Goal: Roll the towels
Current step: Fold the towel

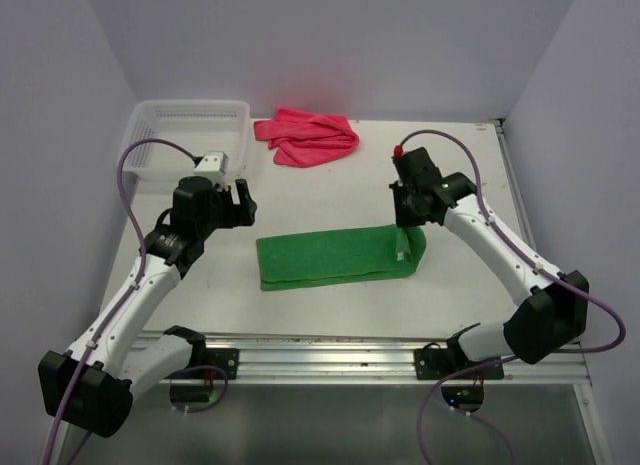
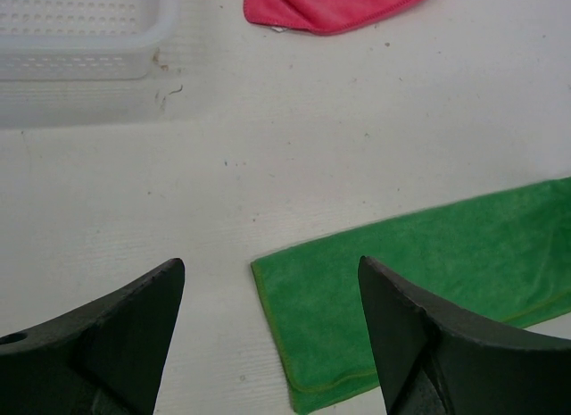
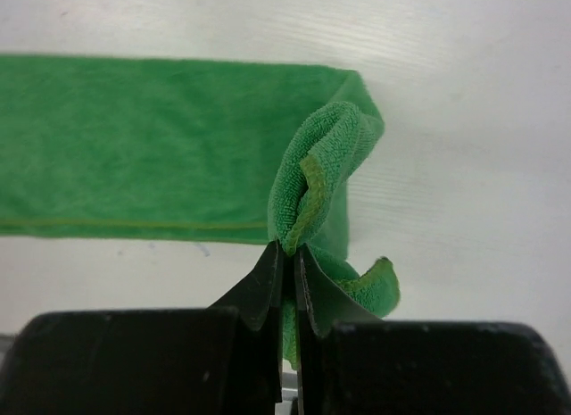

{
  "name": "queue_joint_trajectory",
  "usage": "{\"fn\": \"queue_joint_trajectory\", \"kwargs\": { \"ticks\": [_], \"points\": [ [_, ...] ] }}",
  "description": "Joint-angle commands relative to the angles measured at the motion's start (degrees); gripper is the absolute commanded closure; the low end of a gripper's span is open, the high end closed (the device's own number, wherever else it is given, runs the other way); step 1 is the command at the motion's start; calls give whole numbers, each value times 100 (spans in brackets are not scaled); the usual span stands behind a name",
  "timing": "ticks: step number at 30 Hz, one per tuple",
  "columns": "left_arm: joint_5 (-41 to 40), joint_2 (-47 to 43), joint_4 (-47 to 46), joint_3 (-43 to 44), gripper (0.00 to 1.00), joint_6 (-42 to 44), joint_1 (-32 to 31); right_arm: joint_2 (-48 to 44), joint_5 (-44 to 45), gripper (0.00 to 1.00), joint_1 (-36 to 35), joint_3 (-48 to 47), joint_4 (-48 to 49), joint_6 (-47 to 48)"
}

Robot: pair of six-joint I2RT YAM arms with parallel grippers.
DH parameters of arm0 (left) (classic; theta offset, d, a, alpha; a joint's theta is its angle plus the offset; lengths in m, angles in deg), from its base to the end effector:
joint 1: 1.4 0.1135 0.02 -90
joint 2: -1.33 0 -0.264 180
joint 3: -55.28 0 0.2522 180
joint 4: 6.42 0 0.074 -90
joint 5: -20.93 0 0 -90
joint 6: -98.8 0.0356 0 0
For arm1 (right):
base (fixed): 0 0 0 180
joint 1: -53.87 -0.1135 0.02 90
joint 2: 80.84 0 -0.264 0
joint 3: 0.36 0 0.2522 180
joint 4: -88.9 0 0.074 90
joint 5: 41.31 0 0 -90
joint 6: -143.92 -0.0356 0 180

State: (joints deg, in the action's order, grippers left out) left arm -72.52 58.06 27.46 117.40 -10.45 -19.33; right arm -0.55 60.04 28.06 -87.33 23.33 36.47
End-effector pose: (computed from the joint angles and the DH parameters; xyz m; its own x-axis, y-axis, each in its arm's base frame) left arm 0.2124 -0.0665 0.3057 -0.5132 -0.1798 -0.8392 0.0930 0.9604 -0.2627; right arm 0.2571 0.1166 0.3098 -0.8359 -0.0777 -0.5434 -0.0888 0.9960 -0.0058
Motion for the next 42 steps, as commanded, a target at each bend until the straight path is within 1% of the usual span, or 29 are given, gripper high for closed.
{"fn": "queue_joint_trajectory", "kwargs": {
  "ticks": [1, 4, 5, 8, 10, 11, 17, 19, 21, 24, 28, 38, 42],
  "points": [
    [-112, 49, 282, 306, 17, 386, 53, 232, -607, 100, -686, -377, -128, -319],
    [-411, -206, 203, 209, 16, 386, 53, 539, -827, 100, -1162, -588, 48, -706],
    [-647, -319, 142, 139, 16, 386, 53, 636, -993, 100, -1277, -650, 92, -855],
    [-938, -373, 89, -27, 16, 430, 53, 1005, -1082, 100, -1690, -914, 268, -1127],
    [-956, -382, 36, -133, 16, 430, 53, 1346, -1109, 100, -1944, -1133, 400, -1242],
    [-948, -399, -25, -247, 16, 439, 53, 1462, -1274, 100, -2033, -1221, 443, -1339],
    [-1026, -531, -43, -318, 16, 466, 62, 2463, -1276, 100, -2596, -2047, 479, -1533],
    [-1088, -584, -8, -353, 16, 448, 62, 2666, -1224, 100, -2736, -2397, 400, -1585],
    [-1176, -680, 9, -362, 16, 448, 53, 2868, -1232, 100, -2825, -2636, 382, -1700],
    [-1290, -804, 10, -397, 16, 457, 53, 3001, -1346, 100, -2869, -2716, 557, -1849],
    [-1212, -787, 10, -397, 15, 457, 53, 3168, -1443, 100, -2887, -2812, 751, -2033],
    [-1115, -760, 10, -406, 15, 466, 53, 3317, -907, 100, -2887, -3120, 901, -2438],
    [-1088, -751, 10, -397, 15, 474, 53, 3458, -951, 100, -2887, -3217, 989, -2465]
  ]
}}
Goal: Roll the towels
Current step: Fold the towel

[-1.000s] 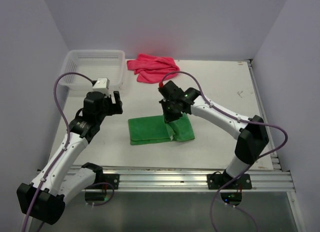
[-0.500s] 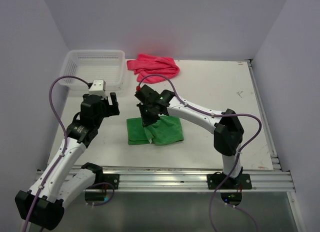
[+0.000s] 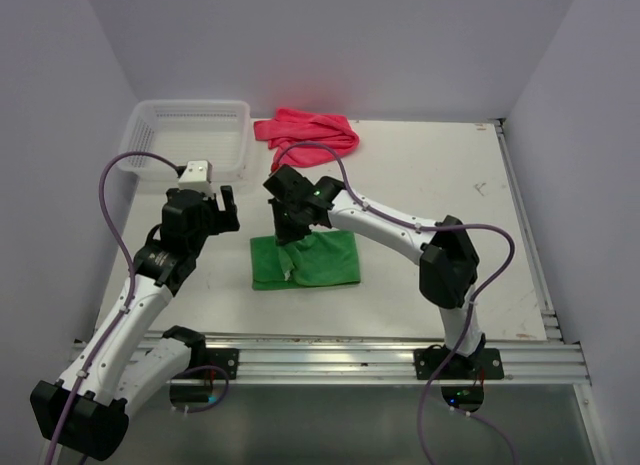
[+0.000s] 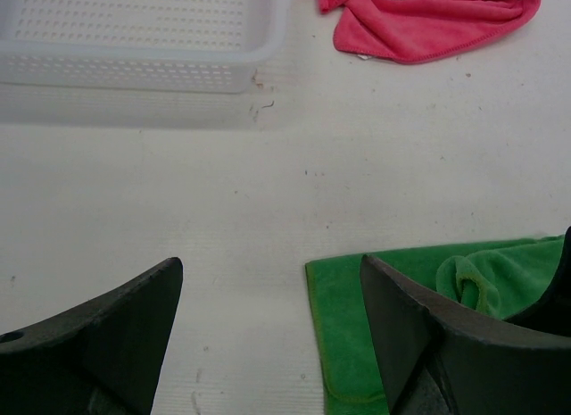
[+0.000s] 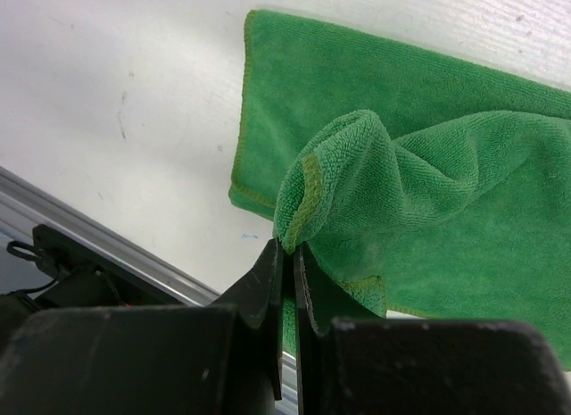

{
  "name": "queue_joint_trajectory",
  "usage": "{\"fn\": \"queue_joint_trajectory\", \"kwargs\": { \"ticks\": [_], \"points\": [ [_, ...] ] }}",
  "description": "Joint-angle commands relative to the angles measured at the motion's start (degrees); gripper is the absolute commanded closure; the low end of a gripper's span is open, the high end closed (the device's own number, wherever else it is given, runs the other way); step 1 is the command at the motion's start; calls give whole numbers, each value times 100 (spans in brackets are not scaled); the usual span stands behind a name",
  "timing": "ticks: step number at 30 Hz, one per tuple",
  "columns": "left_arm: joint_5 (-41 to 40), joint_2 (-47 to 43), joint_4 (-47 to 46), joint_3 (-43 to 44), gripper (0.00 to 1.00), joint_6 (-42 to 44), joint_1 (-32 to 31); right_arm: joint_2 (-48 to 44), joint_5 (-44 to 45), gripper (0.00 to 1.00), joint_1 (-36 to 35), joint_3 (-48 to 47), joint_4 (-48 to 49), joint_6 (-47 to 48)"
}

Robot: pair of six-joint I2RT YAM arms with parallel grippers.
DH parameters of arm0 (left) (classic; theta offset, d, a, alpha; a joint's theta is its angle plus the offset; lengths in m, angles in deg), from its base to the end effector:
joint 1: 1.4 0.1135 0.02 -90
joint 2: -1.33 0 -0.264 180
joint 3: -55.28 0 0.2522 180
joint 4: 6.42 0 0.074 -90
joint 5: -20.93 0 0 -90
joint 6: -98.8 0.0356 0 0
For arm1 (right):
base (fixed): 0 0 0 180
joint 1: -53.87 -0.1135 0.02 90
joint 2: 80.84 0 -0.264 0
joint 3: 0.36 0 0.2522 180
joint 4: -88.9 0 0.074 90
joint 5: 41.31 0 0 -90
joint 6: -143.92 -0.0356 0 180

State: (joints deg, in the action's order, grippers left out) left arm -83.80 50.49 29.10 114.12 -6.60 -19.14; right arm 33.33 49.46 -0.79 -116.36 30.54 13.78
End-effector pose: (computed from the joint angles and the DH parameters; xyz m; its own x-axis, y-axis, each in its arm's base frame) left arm 0.1871 -0.0504 0.3084 -0.4206 -0.1351 -0.8971 -0.0363 0.9906 -0.1322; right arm 0.2552 0.3591 0.2710 -0.8919 -0.1434 -0.4288 -0.3092 0.8854 0.3470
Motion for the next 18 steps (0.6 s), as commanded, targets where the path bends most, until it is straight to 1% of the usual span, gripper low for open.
{"fn": "queue_joint_trajectory", "kwargs": {
  "ticks": [1, 13, 14, 15, 16, 18],
  "points": [
    [39, -4, -154, -70, 15, 90, 33, 105, 72, 100, -1, -367, 268, -205],
    [136, 5, -163, -96, 15, 90, 33, 869, -51, 100, -1, -534, 751, -310],
    [145, 14, -163, -96, 15, 98, 33, 922, -182, 100, -1, -543, 777, -319],
    [154, 5, -163, -96, 15, 98, 33, 958, -279, 98, -1, -543, 864, -328],
    [154, -4, -163, -96, 15, 98, 33, 993, -323, 90, -1, -543, 935, -328],
    [154, 5, -163, -96, 15, 98, 33, 1081, -550, 79, -1, -473, 1284, -371]
  ]
}}
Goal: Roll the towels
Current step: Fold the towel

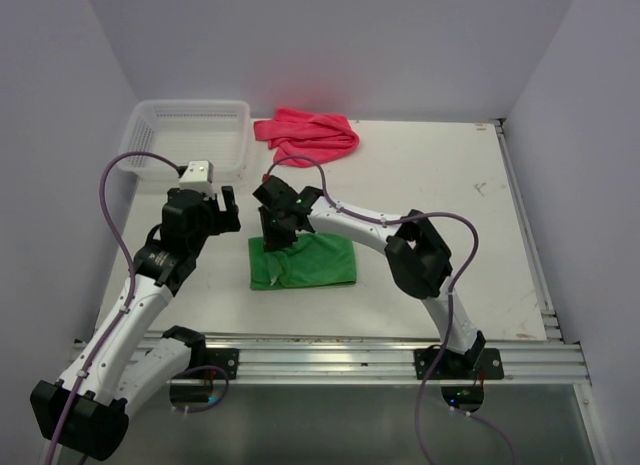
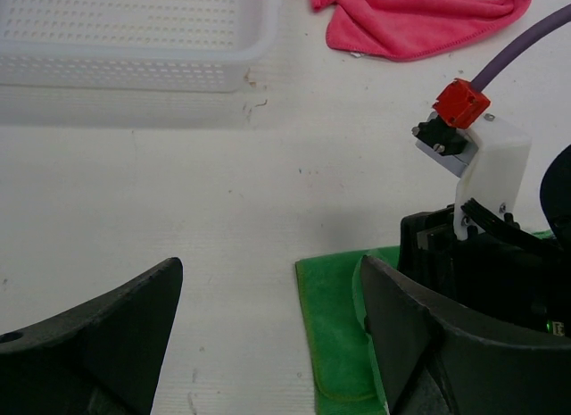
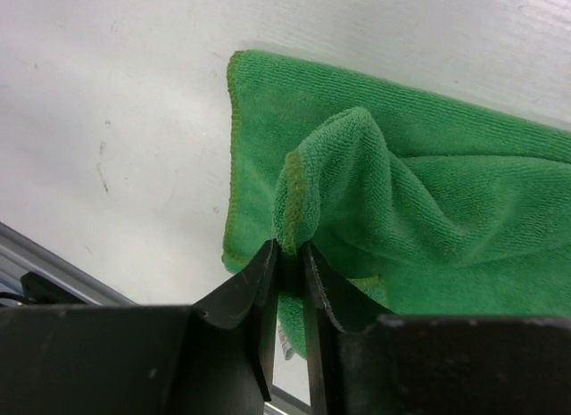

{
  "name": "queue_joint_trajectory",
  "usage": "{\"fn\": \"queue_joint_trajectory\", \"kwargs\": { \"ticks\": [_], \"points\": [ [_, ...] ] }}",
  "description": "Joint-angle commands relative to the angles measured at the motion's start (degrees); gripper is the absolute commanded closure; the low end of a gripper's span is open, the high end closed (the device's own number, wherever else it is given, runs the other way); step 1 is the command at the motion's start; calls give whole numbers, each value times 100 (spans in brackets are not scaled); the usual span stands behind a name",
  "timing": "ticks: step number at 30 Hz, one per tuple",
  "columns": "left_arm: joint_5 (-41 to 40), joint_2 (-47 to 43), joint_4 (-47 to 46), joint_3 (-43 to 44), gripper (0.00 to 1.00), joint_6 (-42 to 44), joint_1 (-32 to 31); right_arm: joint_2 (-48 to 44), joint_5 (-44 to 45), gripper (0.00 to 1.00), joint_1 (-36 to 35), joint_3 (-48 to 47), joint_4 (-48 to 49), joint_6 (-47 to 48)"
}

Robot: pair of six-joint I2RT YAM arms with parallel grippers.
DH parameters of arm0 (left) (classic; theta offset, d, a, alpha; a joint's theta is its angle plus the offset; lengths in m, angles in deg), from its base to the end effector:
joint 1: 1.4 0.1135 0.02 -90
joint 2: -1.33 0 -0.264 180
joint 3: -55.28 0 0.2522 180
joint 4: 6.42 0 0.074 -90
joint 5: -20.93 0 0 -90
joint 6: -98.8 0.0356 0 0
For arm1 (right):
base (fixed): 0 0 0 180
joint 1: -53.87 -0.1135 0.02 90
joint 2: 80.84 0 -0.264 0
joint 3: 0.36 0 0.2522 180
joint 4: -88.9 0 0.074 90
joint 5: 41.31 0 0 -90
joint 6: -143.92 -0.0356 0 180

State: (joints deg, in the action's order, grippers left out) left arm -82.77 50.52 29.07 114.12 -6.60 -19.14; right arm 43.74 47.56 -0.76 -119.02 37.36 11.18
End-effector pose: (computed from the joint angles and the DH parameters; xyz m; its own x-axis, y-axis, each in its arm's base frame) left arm 0.1872 -0.0510 0.3083 -0.4249 -0.1349 -0.8951 -0.0206 0.9900 -0.1395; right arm 0.2771 0.3915 0.2125 -0.9159 -0.1180 -0.3838 -0.2721 0.8852 0.3773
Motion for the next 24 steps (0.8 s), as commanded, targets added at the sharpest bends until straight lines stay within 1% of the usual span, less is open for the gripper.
{"fn": "queue_joint_trajectory", "kwargs": {
  "ticks": [1, 2, 5, 8, 10, 11, 12, 14, 17, 18, 19, 20, 21, 23, 24],
  "points": [
    [60, 3, -161, -96, 15, 90, 33, 58, -484, 74, -4, -154, 814, -164],
    [68, -6, -161, -96, 15, 90, 33, 119, -555, 68, -4, -119, 999, -217],
    [25, -41, -161, -96, 15, 90, 33, 268, -661, 60, -4, -214, 1360, -322],
    [-54, -94, -152, -105, 15, 81, 33, 357, -713, 59, 5, -399, 1572, -393],
    [-89, -137, -143, -105, 15, 72, 33, 436, -740, 59, 58, -575, 1528, -419],
    [-116, -146, -143, -96, 15, 72, 33, 427, -888, 58, 67, -575, 1537, -437],
    [-133, -164, -143, -105, 15, 63, 33, 314, -968, 57, 110, -410, 1711, -472],
    [-142, -190, -152, -113, 15, 63, 33, 147, -986, 56, 146, -207, 1765, -481],
    [-108, -191, -170, -131, 15, 55, 33, -432, -986, 56, 338, 372, 1722, -393],
    [-81, -173, -187, -148, 15, 54, 33, -634, -882, 56, 478, 783, 1660, -358],
    [-20, -112, -222, -157, 15, 54, 33, -1080, -785, 56, 558, 1022, 1634, -262],
    [120, -50, -231, -157, 15, 54, 33, -1311, -662, 56, 637, 1251, 1477, -183],
    [191, 11, -231, -131, 14, 46, 33, -1513, -287, 57, 803, 1644, 1327, -86],
    [480, 239, -292, -114, 14, -16, 33, -2161, -47, 61, 1015, 2042, 1107, 186],
    [682, 440, -267, -44, 14, -129, 33, -2557, 102, 63, 1207, 2453, 1002, 353]
  ]
}}
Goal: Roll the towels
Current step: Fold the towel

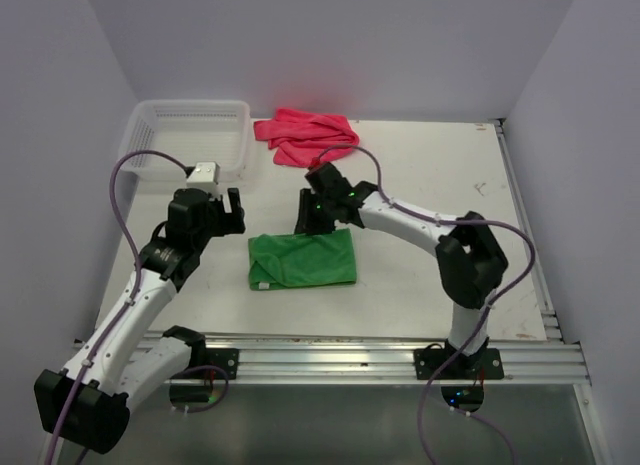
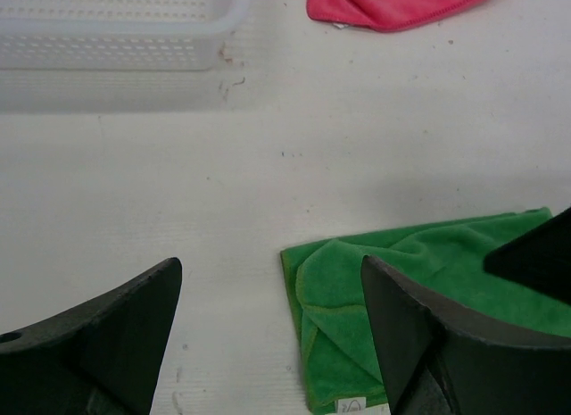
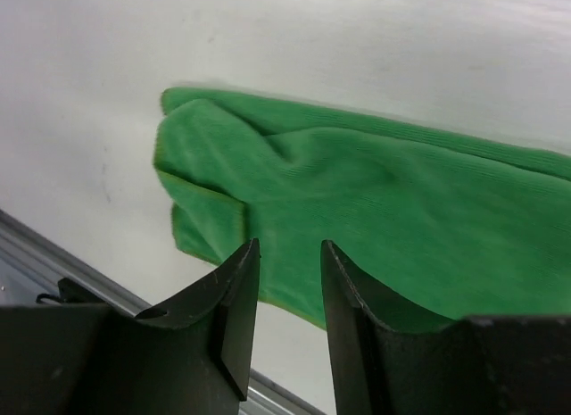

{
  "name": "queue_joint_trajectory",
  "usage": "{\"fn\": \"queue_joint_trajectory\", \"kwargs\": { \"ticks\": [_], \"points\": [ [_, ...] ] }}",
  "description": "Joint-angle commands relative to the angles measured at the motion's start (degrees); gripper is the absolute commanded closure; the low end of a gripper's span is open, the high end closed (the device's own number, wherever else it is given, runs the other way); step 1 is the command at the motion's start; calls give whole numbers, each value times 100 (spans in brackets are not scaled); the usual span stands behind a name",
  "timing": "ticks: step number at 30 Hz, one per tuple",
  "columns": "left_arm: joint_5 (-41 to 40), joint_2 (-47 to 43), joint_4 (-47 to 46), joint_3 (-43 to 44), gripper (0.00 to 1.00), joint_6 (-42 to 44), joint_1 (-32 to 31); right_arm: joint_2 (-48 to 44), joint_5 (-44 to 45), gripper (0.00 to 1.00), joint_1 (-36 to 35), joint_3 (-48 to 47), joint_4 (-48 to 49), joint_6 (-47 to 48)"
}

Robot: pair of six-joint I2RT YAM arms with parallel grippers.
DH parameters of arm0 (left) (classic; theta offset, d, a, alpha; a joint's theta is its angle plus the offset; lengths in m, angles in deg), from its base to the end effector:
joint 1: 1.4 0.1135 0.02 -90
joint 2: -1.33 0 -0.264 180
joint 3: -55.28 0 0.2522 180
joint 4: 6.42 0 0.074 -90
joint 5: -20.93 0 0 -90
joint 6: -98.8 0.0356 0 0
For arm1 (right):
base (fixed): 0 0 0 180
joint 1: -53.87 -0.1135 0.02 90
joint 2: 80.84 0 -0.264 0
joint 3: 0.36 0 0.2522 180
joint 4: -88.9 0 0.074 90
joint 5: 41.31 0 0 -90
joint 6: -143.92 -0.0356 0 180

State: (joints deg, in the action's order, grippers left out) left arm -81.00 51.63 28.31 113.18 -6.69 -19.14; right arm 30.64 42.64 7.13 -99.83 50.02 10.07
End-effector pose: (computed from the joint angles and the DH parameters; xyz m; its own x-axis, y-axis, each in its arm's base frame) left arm 0.1910 -0.0534 0.3003 -0.4514 -0.1299 -0.8828 0.0024 0.9892 -0.1468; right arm 0.2936 0.3174 0.2218 -0.9167 0.0311 -0.3983 -0.1867 0.8480 0.4960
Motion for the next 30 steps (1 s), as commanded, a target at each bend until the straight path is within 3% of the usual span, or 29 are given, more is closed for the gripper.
{"fn": "queue_joint_trajectory", "kwargs": {
  "ticks": [1, 6, 10, 14, 25, 30],
  "points": [
    [646, 435, -207, 94, 14, -182, 33, -1252, 691, 63, 533, 721, -317, 553],
    [1331, 954, -418, 113, 17, -779, 33, -1972, 815, 71, 1236, 1670, -335, 966],
    [1307, 1359, -761, -116, 19, -1061, 33, -1929, 693, 69, 1562, 1856, -291, 1159],
    [1219, 1587, -1077, -379, 21, -1185, 33, -1630, 631, 70, 1616, 1638, -204, 1336],
    [964, 2668, -1754, -503, 31, -1132, 33, -1076, -98, 88, 1589, 1557, 244, 1239],
    [964, 3037, -1956, -547, 44, -1141, 33, -813, -187, 92, 1457, 1496, 438, 1292]
  ]
}}
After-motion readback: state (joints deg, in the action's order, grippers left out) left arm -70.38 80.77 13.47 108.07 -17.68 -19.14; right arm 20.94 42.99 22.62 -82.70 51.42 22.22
